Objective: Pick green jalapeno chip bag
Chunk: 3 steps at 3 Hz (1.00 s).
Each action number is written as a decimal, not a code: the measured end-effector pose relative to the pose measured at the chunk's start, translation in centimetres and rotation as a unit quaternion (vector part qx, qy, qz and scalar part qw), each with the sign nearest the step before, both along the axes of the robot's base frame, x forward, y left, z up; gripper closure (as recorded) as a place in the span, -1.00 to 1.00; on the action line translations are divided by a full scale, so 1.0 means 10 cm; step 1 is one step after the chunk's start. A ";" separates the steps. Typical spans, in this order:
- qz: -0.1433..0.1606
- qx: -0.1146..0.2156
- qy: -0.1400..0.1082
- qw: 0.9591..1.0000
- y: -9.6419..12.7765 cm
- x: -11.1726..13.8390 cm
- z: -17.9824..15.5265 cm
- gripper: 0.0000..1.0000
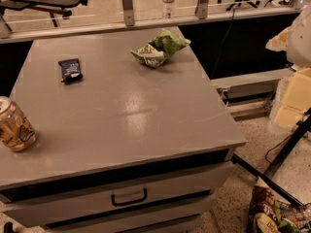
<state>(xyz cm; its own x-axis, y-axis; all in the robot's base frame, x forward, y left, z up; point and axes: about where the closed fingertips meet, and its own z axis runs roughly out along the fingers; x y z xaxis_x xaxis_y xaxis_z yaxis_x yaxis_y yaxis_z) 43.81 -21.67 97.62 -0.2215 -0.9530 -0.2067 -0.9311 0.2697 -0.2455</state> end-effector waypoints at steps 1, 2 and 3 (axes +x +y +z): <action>0.000 0.000 0.000 1.000 0.00 0.00 0.00 -1.00; 0.005 0.000 -0.001 1.000 0.04 0.04 -0.01 -1.00; 0.027 -0.001 -0.048 0.998 0.26 0.54 0.07 -1.00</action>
Offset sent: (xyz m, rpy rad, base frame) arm 0.0130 0.0104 -0.0079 -0.0025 0.0165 0.0352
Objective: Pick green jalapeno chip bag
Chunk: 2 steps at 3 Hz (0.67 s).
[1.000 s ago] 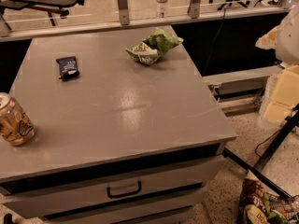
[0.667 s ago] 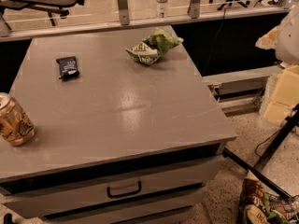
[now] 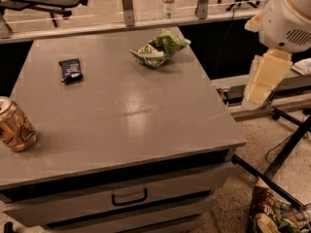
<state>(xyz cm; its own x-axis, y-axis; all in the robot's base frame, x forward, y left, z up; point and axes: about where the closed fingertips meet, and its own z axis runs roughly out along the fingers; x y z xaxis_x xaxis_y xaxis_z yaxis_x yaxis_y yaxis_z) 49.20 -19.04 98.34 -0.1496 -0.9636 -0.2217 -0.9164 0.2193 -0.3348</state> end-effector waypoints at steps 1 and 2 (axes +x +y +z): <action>0.021 -0.011 -0.052 0.998 0.27 0.60 0.18 -1.00; 0.041 0.005 -0.070 0.997 0.52 1.19 0.22 -1.00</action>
Offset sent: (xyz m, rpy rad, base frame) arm 0.2239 0.0831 0.0397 0.1073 -0.2102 0.1214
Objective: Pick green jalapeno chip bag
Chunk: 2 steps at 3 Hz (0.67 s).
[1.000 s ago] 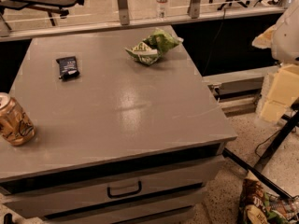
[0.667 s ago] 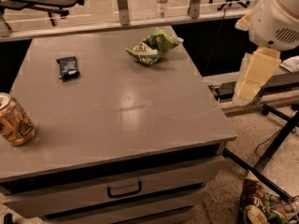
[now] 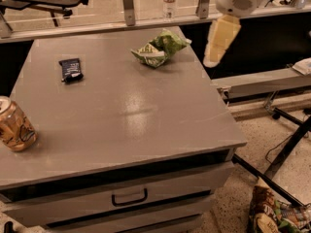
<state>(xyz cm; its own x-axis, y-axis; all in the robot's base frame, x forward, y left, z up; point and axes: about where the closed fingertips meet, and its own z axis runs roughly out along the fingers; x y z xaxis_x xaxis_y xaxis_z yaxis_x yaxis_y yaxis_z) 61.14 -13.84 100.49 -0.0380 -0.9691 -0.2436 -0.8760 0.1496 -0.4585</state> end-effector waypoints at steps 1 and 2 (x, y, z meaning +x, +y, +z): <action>0.012 0.039 0.011 0.999 0.17 0.58 -0.15 -1.00; 0.028 0.087 0.015 0.996 0.35 0.99 -0.21 -1.00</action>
Offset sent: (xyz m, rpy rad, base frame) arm 0.1429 0.0444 -0.0133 0.2654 0.0359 0.0827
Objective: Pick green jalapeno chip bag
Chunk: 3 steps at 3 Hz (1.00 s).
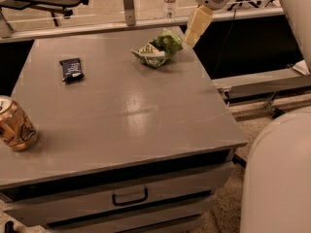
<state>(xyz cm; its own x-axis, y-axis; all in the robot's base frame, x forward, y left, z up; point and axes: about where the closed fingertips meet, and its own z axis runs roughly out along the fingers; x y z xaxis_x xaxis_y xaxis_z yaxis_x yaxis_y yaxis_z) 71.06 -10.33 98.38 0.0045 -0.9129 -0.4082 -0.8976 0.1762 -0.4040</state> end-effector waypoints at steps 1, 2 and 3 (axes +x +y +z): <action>0.009 0.026 -0.002 1.000 0.13 0.19 -0.05 -1.00; 0.015 0.031 0.006 0.999 0.24 0.31 -0.22 -1.00; 0.023 0.020 0.018 0.999 0.37 0.42 -0.50 -1.00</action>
Offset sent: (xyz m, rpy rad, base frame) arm 0.0442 0.0334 -0.0423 0.0670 0.0366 0.0387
